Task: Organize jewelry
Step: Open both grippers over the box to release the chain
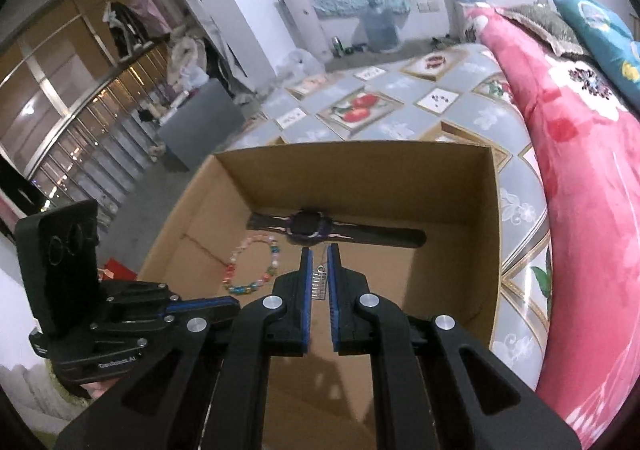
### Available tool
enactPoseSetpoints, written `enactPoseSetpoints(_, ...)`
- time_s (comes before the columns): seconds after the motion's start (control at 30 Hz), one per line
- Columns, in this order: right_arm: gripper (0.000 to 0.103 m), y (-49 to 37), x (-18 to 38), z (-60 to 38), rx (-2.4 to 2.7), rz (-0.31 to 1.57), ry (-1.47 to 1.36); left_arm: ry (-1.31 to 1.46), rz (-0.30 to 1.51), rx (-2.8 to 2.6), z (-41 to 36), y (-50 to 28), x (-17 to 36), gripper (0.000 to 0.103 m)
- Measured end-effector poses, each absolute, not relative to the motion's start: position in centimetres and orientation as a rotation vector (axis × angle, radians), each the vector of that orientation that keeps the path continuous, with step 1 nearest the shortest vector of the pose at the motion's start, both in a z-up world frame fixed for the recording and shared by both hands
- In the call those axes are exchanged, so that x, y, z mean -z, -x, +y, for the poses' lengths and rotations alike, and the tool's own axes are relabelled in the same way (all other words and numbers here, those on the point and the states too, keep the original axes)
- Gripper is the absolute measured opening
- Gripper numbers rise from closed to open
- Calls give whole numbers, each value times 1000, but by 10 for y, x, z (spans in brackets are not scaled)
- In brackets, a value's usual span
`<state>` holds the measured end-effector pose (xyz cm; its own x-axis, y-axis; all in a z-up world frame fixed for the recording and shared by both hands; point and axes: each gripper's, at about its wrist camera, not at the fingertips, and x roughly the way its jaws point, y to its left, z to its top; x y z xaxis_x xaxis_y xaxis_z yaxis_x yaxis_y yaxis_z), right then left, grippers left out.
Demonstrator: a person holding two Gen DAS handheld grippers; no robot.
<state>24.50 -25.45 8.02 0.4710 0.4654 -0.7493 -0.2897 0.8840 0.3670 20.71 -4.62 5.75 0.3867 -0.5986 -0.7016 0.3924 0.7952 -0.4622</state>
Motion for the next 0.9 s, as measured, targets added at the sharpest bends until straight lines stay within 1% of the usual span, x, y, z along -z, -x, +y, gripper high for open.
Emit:
enactPoseSetpoints(0.1,9,-255,-75,-260,-448,989,-212,256,997,629,-41,-211,-58,16)
enactPoseSetpoints(0.17,9,-258,-75,-264,-447,987,-225,261,992,629,-40,-212,-59,21)
enactPoseSetpoints(0.2,10,-258,-75,-265,-443,982,-228,258,989,625,-39,-213,-60,25)
enactPoseSetpoints(0.23,13,-258,-76,-267,-437,975,-233,255,985,617,-38,-213,-62,27)
enactPoseSetpoints(0.27,18,-257,-78,-269,-437,967,-239,253,980,609,-37,-212,-63,28)
enactPoseSetpoints(0.3,20,-257,-79,-270,-440,961,-243,255,978,604,-36,-211,-64,29)
enactPoseSetpoints(0.43,23,-249,-90,-276,-447,923,-258,260,951,581,-28,-207,-70,39)
enactPoseSetpoints(0.5,26,-242,-98,-282,-443,894,-268,256,927,570,-25,-202,-76,41)
enactPoseSetpoints(0.63,28,-217,-120,-297,-442,818,-289,232,861,550,-18,-183,-91,50)
enactPoseSetpoints(0.67,30,-209,-126,-301,-441,795,-293,225,847,547,-16,-179,-94,53)
enactPoseSetpoints(0.73,36,-190,-138,-310,-440,744,-296,210,814,542,-13,-167,-102,61)
enactPoseSetpoints(0.8,44,-171,-146,-318,-439,697,-296,197,779,542,-8,-152,-109,66)
enactPoseSetpoints(0.83,46,-155,-151,-324,-437,667,-294,192,766,546,-6,-145,-111,70)
enactPoseSetpoints(0.9,52,-134,-156,-331,-437,634,-290,184,745,555,-2,-129,-115,75)
